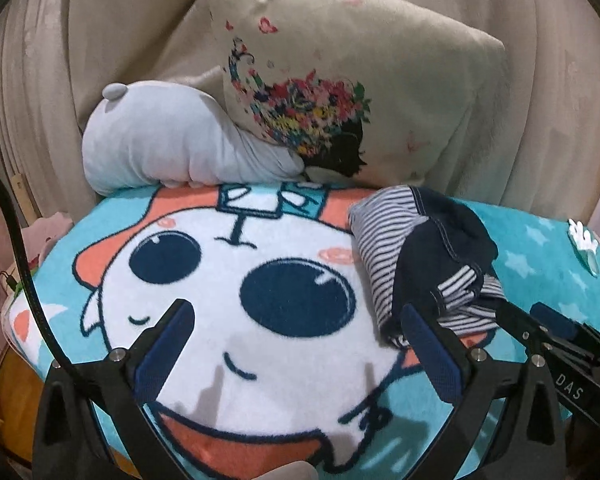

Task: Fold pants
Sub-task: 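Release the bundle and pull both grippers back from it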

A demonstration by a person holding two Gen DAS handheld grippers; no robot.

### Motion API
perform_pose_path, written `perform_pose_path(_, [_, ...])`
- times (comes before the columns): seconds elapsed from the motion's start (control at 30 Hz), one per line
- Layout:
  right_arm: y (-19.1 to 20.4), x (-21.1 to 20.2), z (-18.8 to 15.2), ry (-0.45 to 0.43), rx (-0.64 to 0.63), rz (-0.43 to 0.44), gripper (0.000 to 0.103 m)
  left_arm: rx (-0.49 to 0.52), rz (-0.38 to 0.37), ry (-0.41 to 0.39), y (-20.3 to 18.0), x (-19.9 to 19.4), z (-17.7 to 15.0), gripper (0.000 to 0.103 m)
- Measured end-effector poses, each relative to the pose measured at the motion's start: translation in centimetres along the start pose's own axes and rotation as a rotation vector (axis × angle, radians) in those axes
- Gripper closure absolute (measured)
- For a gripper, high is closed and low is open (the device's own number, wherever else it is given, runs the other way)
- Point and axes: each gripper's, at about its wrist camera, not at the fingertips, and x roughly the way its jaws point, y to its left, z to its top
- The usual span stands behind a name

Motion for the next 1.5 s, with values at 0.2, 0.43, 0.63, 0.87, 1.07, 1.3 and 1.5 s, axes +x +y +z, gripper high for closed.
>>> perform_pose_path(0.2, [0.4, 0.5, 0.0, 0.02, -0.01, -0.014, 0.035, -0.012, -0.021, 0.021, 0.4, 0.3, -0.2, 0.0])
perform_pose_path(0.43, [0.8, 1.1, -0.2, 0.042, -0.02, -0.017, 0.035, -0.012, -0.025, 0.037, 0.5, 0.9, -0.3, 0.0])
perform_pose_path(0.63, [0.7, 1.4, -0.2, 0.055, -0.016, -0.025, 0.034, -0.009, -0.034, 0.052, 0.5, 1.3, -0.4, 0.0])
perform_pose_path(0.87, [0.7, 1.6, -0.2, 0.062, -0.018, -0.029, 0.034, -0.009, -0.037, 0.061, 0.4, 1.7, -0.4, 0.0])
perform_pose_path(1.07, [0.7, 1.6, -0.2, 0.062, -0.019, -0.029, 0.033, -0.016, -0.039, 0.073, 0.5, 2.1, -0.6, 0.0])
perform_pose_path(1.3, [0.7, 1.7, -0.3, 0.064, -0.016, -0.028, 0.033, -0.02, -0.039, 0.079, 0.5, 2.2, -0.7, 0.0])
perform_pose_path(1.5, [0.7, 1.7, -0.4, 0.066, -0.014, -0.028, 0.033, -0.024, -0.04, 0.085, 0.5, 2.3, -0.8, 0.0])
